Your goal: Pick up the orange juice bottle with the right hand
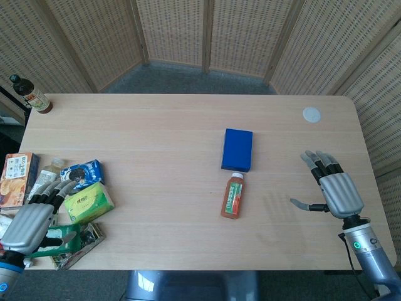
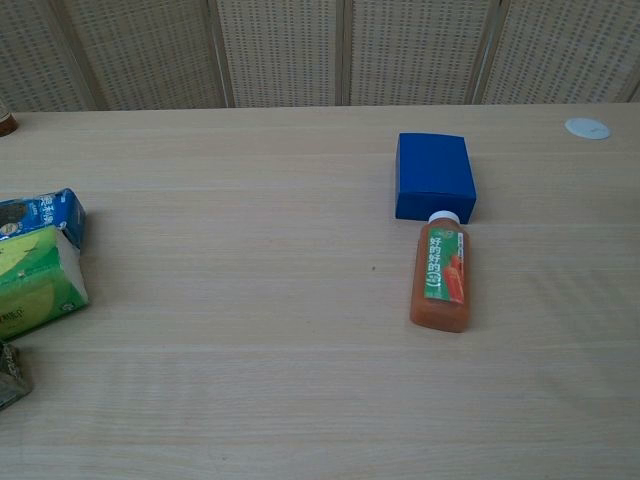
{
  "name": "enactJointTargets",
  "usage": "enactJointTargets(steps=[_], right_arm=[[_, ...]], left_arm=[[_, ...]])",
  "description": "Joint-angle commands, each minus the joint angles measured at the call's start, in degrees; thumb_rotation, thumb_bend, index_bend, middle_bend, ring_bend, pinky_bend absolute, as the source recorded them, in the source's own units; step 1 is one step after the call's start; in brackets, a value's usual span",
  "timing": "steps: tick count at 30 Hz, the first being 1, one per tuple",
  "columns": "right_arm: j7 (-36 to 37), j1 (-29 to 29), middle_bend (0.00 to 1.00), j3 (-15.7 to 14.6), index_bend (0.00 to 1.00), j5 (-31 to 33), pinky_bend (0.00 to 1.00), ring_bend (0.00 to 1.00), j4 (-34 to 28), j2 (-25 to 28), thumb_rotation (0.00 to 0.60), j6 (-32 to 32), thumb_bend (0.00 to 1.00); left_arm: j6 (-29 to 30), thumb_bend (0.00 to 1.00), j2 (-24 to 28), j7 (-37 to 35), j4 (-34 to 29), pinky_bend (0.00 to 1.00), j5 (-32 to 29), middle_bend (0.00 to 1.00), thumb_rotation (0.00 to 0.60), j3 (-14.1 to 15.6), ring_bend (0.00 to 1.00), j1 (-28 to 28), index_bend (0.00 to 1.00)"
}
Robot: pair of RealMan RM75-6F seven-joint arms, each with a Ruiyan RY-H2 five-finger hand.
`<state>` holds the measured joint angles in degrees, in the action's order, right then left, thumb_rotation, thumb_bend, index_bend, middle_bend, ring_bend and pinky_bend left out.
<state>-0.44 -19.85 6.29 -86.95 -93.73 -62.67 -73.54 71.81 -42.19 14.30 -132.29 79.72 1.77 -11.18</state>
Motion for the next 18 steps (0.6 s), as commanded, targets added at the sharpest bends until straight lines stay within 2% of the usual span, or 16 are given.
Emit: enactJointTargets(steps=[1, 10, 18], right_arm=[[-0.18, -0.16, 0.0, -0.12, 0.0, 0.03, 0.0, 0.0, 0.03, -0.3, 0.193, 0.28, 0.18], [0.99, -0.76, 0.0, -0.63, 0.0, -1.62, 0.0, 0.0, -0.64, 0.14, 0.194, 0.6, 0.18], [-0.39, -4.73, 0.0, -0.55, 0.0, -4.1, 0.0, 0.0, -1.99, -0.21, 0.195, 4.96, 0.18]], left_arm=[[-1.02, 0.24, -0.6, 0.11, 0.41, 0.0, -0.98, 0.0, 0.6, -0.25, 0.0, -0.68, 0.07], [-0.66, 0.24, -0.95, -0.01, 0.21, 0.0, -0.58, 0.0, 0.6, -1.01, 0.0, -1.26, 0.04], [-2.04, 0.24, -0.61, -1.66, 0.18, 0.0, -0.54, 0.0, 0.6, -1.67, 0.0, -2.48, 0.04]])
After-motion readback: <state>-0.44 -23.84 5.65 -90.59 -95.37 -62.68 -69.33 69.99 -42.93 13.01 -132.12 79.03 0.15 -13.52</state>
